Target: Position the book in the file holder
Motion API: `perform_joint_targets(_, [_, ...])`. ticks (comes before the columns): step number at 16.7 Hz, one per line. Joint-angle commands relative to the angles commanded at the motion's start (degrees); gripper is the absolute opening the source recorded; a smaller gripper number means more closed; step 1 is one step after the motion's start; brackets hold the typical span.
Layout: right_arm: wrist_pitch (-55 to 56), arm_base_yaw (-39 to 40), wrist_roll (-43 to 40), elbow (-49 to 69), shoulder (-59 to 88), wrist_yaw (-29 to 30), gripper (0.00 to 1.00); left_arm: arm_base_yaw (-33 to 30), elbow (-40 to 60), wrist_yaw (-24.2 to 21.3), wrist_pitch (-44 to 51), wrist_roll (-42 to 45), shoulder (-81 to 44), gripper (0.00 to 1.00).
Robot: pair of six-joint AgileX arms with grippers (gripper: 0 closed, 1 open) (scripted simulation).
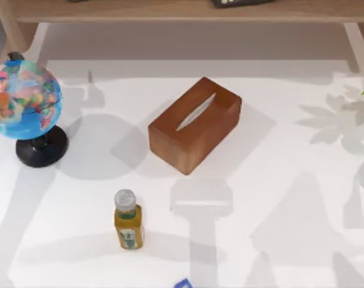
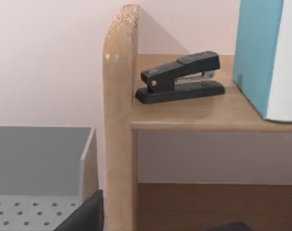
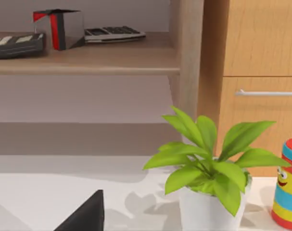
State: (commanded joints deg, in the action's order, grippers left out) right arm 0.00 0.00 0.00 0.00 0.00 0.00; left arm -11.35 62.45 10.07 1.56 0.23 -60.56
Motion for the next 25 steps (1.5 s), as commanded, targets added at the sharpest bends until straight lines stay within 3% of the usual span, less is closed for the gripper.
perform_joint_targets(5, [0.0, 0.0, 0.0, 0.0, 0.0, 0.0, 1.00, -4.4, 27.1, 3.9, 0.6, 0.1, -26.0, 1.00])
perform_joint_targets(9, [0.0, 0.0, 0.0, 0.0, 0.0, 0.0, 1.00, -6.8, 40.9, 6.0, 0.9, 0.1, -39.5, 1.00])
perform_joint_targets(25, [0.0, 0.0, 0.0, 0.0, 0.0, 0.0, 1.00, -6.9, 51.9, 5.9, 2.7, 0.1, -48.6, 1.00])
